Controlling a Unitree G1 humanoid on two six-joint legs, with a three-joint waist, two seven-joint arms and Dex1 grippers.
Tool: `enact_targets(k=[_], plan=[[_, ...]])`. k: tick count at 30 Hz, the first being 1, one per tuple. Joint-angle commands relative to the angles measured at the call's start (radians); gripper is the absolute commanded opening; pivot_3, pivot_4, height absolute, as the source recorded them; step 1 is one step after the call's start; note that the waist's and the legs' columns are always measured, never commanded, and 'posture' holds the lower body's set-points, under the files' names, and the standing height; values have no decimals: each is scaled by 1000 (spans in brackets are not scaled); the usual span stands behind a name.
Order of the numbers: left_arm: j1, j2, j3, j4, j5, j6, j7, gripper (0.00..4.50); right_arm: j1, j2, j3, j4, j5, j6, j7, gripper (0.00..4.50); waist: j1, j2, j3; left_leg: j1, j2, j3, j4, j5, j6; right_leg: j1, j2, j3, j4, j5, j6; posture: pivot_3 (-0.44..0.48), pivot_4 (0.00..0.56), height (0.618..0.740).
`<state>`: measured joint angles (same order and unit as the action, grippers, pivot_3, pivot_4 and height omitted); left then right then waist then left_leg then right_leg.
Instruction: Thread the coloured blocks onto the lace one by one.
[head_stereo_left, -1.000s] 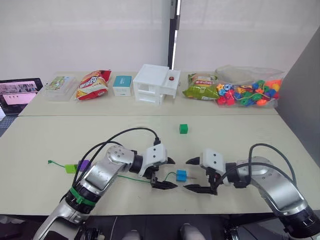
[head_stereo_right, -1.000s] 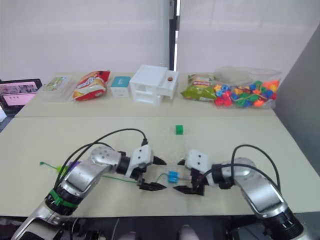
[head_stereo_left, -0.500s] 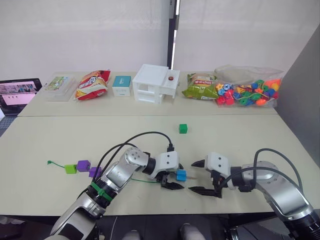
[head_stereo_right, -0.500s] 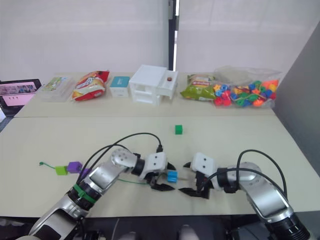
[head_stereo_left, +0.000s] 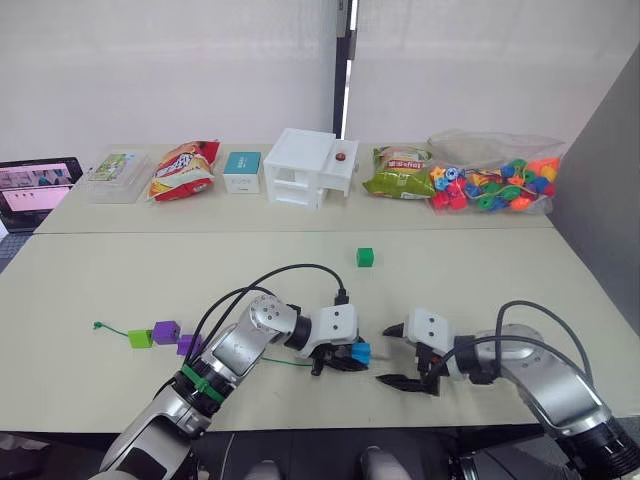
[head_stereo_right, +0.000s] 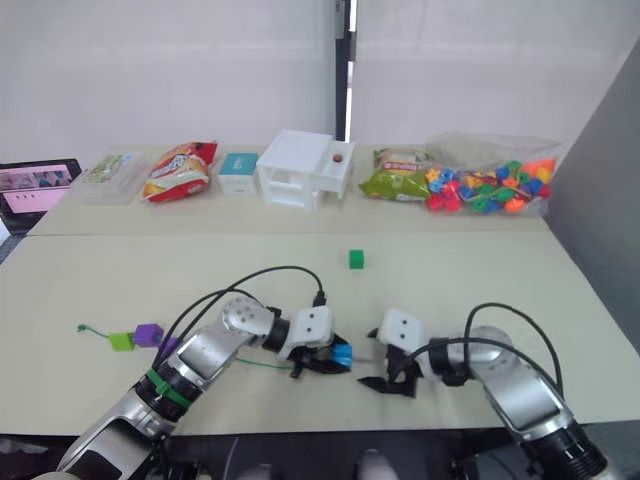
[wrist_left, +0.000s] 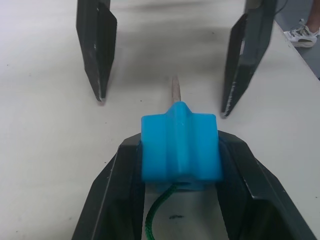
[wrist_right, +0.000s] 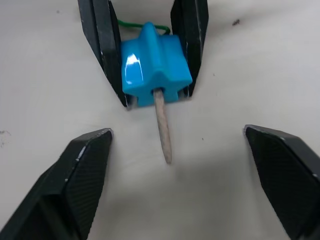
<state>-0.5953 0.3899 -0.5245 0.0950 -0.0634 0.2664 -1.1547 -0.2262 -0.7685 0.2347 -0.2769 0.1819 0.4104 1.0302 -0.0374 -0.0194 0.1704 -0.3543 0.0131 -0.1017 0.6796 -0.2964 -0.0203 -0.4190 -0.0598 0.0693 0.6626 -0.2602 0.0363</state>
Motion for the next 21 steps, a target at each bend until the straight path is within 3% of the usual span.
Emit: enact_targets(k=[1,10,21], plan=[[-4,-1,24,-32,-12,1,-5,1381,-4,4,4,26,-18,-31,-1,2948,0,0,0,0,0,0,0,0,0,0,0,0,0,0,0,0,150,740],[3,4,25,-45,-15,7,-8,1381,1,-6,5,14,-26,-42,5,8,0,0,0,0,0,0,1,0,0,1,0,0,0,0,0,0,150,740],[40,86,103,-175,-82,111,-27,1381,3,-107,-49,-44,3,-28,57,0,1,0,0,0,0,0,1,0,0,0,0,0,0,0,0,0,150,740]])
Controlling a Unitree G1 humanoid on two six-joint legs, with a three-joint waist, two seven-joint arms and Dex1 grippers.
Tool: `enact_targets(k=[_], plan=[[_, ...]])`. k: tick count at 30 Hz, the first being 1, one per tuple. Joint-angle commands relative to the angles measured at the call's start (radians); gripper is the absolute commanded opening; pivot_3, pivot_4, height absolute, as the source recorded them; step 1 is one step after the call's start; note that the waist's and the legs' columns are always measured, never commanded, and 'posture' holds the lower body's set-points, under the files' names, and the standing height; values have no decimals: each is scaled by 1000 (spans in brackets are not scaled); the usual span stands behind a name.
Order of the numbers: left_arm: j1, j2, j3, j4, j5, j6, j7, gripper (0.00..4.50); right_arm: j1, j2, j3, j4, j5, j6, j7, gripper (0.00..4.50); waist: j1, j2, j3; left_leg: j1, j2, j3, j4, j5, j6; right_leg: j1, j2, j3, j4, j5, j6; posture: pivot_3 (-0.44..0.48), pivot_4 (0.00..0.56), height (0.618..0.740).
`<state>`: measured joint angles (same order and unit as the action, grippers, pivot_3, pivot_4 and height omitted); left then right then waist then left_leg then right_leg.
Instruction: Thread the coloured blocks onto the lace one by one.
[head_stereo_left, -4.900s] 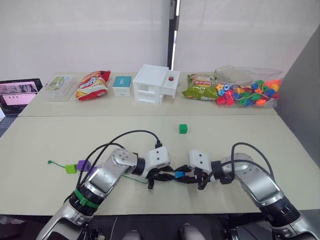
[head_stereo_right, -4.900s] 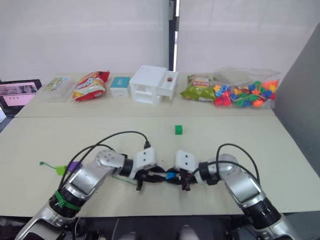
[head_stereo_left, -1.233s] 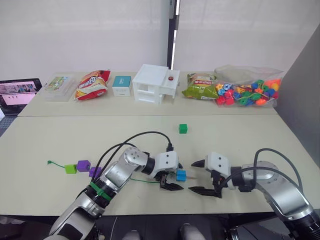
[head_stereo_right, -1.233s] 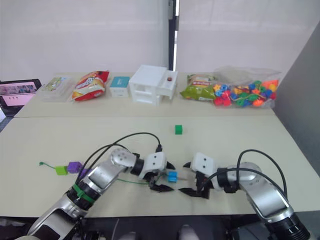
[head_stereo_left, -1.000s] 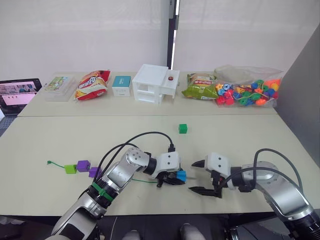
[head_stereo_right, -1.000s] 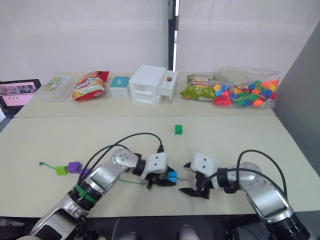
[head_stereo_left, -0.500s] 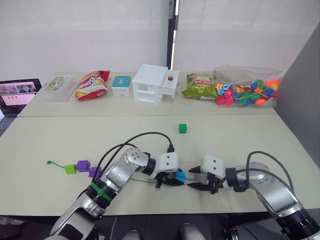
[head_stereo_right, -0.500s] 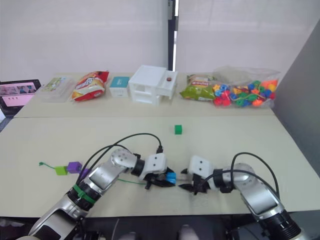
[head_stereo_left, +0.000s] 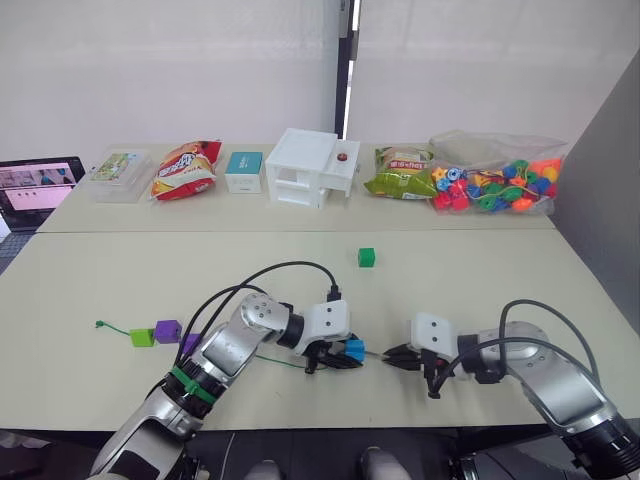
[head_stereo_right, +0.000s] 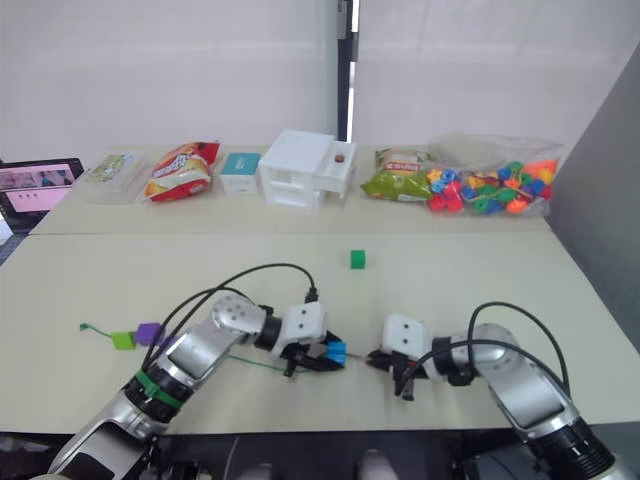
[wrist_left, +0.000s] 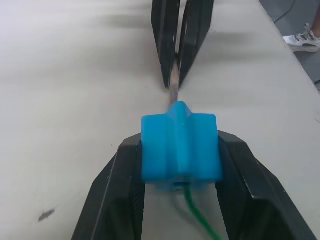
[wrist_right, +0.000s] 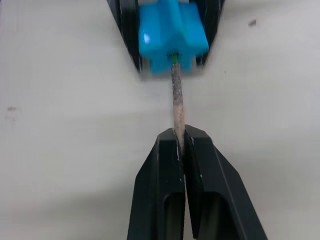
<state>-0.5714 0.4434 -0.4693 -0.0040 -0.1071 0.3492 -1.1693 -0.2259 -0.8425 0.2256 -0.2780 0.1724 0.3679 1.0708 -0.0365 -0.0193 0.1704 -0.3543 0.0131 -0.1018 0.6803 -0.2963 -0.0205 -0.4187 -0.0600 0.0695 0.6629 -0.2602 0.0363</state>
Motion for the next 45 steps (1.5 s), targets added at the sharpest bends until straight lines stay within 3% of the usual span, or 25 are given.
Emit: enact_targets(k=[1,8,12,18,30,32,38,41,45], plan=[[30,60,65,-92,-45,35,-18,1381,9,-43,-51,-44,17,18,17,0,0,0,0,0,0,0,0,0,0,0,0,0,0,0,0,0,150,740],[139,281,187,-163,-114,60,-108,1381,21,-59,-109,-32,30,34,0,0,-7,0,0,0,1,0,-1,0,0,-1,0,0,0,0,0,0,150,740],[184,421,239,-58,-78,-43,-160,1381,13,-37,-97,-47,31,42,-6,0,-5,0,0,0,1,0,-1,0,0,-1,0,0,0,0,0,0,150,740],[207,532,289,114,-43,-194,-204,1381,4,-4,-72,-79,30,61,-6,0,-5,0,0,0,1,1,-1,0,0,-1,0,0,0,0,0,0,150,740],[280,577,349,157,-70,-268,-251,1381,-27,21,-51,-81,27,76,-2,0,-11,1,0,1,2,1,-2,0,0,-2,1,0,1,0,0,0,150,740],[285,571,367,153,-95,-250,-255,2403,-40,28,-48,-85,31,81,-1,0,-12,1,0,1,2,1,-2,0,0,-2,1,0,1,0,0,0,150,740],[268,579,406,126,-146,-209,-270,4350,-63,45,-42,-113,46,101,6,0,-8,1,1,0,1,1,-2,0,0,-2,1,0,0,0,0,0,150,740],[211,578,423,60,-190,-136,-268,4453,-74,51,-25,-138,54,116,9,0,-5,1,1,-1,1,1,-2,0,0,-2,1,0,0,0,0,0,150,740],[153,508,410,-89,-281,15,-222,4453,-115,71,16,-149,48,146,0,0,-3,0,1,-1,1,1,-1,0,0,-2,0,-1,0,0,0,0,150,740]])
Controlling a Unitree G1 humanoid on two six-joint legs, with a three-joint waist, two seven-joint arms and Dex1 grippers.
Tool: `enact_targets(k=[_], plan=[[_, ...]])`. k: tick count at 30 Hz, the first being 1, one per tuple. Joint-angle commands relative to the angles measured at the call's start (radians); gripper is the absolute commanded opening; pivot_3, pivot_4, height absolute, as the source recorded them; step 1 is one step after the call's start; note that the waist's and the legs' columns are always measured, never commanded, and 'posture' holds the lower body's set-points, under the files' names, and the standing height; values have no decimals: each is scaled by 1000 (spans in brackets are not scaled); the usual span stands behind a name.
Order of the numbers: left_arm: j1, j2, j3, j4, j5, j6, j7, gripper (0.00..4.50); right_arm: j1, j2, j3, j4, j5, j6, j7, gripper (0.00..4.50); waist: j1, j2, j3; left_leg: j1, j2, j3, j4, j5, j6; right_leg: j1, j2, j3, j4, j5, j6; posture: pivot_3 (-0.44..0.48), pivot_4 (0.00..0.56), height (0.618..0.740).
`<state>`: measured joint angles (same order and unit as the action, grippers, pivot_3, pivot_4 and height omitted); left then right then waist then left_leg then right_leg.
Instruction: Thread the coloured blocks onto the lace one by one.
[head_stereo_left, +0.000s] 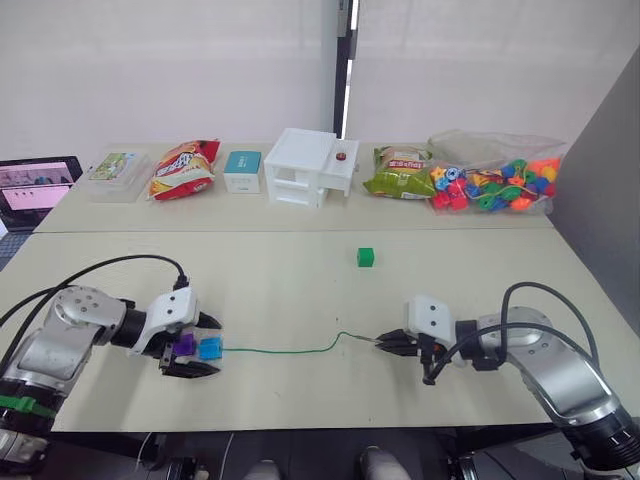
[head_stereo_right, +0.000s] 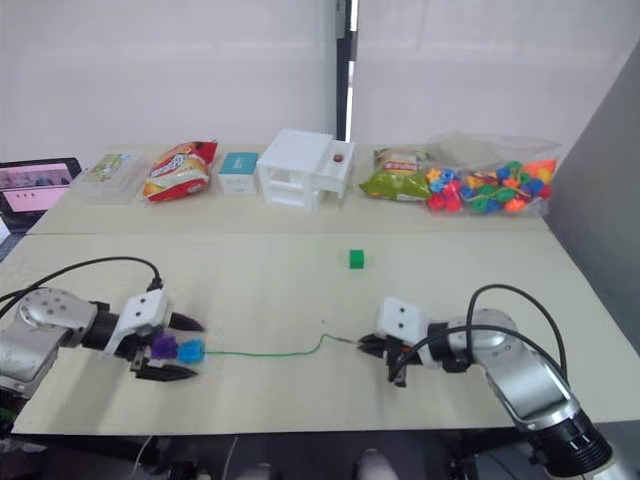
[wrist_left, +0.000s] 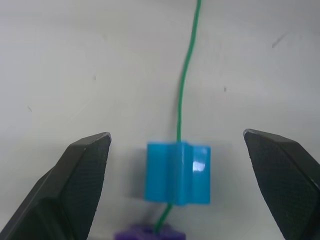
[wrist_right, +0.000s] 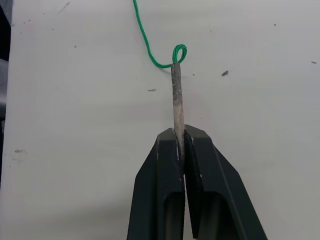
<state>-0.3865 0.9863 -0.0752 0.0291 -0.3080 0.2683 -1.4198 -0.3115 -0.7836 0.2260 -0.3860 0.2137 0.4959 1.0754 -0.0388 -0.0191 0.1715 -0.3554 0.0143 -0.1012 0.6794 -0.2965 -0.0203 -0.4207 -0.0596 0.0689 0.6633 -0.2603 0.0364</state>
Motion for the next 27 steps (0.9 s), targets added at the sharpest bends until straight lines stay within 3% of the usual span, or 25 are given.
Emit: enact_targets(k=[1,5,9,19,22,27], plan=[[-32,-62,3,-163,-92,125,51,4453,-41,18,30,-42,0,25,-7,0,-2,0,0,0,0,0,0,0,0,0,0,0,0,0,0,0,150,740],[-28,-210,-80,-255,-86,179,156,4453,-92,48,94,-31,-31,40,-20,0,-7,0,0,1,0,0,0,0,1,0,0,0,1,0,0,0,150,740],[-48,-336,-157,-241,-54,180,223,4453,-132,81,132,-17,-48,47,-28,0,-5,0,0,0,0,0,0,0,1,-1,0,0,1,0,0,0,150,740],[-88,-436,-247,-120,60,74,259,4453,-153,82,155,-12,-62,46,-25,0,-3,0,0,0,-1,0,0,0,0,-1,0,0,0,0,0,0,150,740],[-94,-444,-251,-107,66,69,255,3664,-155,79,155,-11,-62,45,-23,0,-4,0,0,0,-1,0,0,0,0,0,0,0,0,0,0,0,150,740],[-97,-455,-249,-107,66,73,254,1951,-157,80,156,-7,-66,43,-22,0,-3,0,0,0,-1,0,0,0,0,0,0,0,0,0,0,0,150,740]])
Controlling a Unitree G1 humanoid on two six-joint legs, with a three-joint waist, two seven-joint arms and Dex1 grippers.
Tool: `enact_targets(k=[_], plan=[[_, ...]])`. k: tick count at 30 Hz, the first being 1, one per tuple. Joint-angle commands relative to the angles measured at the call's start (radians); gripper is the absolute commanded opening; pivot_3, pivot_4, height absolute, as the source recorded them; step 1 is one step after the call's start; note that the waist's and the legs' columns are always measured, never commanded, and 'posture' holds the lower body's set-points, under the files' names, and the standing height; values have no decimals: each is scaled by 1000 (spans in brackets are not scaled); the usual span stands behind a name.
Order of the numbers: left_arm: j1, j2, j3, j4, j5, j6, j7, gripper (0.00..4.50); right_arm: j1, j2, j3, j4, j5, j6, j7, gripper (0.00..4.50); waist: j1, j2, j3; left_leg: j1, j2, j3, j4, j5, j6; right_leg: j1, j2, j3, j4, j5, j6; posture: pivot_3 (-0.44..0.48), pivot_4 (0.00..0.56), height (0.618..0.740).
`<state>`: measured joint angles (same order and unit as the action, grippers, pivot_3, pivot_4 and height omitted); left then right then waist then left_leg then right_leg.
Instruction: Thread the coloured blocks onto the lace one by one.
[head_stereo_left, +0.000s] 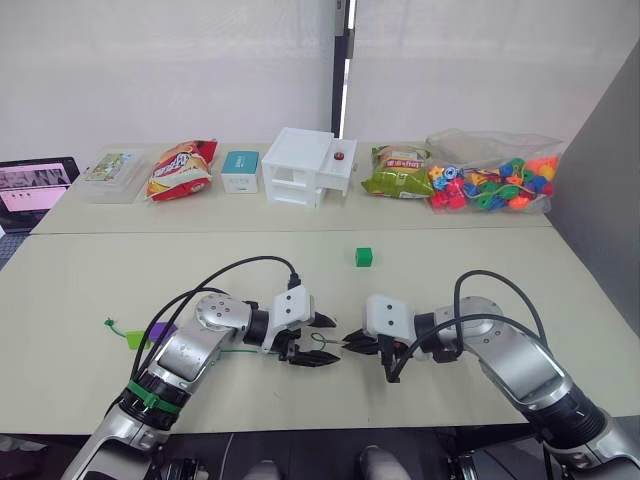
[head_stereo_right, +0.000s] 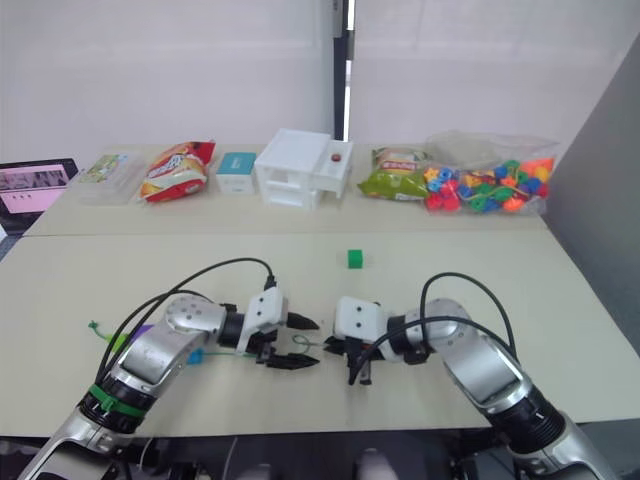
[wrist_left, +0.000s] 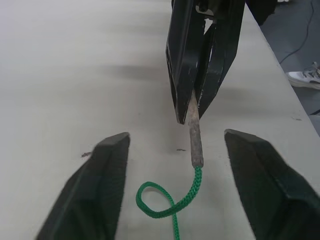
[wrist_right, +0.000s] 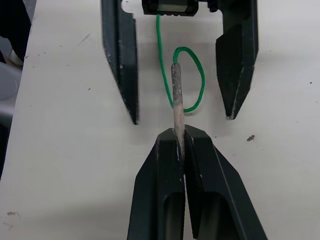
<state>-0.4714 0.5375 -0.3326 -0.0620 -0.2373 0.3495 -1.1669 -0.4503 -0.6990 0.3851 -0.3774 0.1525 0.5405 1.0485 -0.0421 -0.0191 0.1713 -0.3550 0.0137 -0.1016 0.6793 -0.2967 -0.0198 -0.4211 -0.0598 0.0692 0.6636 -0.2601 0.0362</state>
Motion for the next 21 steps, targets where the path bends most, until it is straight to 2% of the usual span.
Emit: enact_targets(k=[1,6,21], plan=[[-13,-7,9,-16,-6,-7,1,1660,-19,-4,-3,-14,-6,-3,5,0,0,0,0,0,0,0,0,0,0,0,0,0,0,0,0,0,150,740],[-15,-8,13,-24,-10,1,1,29,-16,-3,-4,-13,-13,-2,8,0,0,0,0,0,0,0,0,0,0,0,0,0,0,0,0,0,150,740],[-4,-3,28,-51,-42,29,-16,29,-2,3,-12,-26,-7,26,4,0,0,0,0,0,0,0,0,0,0,0,0,0,0,0,0,0,150,740]])
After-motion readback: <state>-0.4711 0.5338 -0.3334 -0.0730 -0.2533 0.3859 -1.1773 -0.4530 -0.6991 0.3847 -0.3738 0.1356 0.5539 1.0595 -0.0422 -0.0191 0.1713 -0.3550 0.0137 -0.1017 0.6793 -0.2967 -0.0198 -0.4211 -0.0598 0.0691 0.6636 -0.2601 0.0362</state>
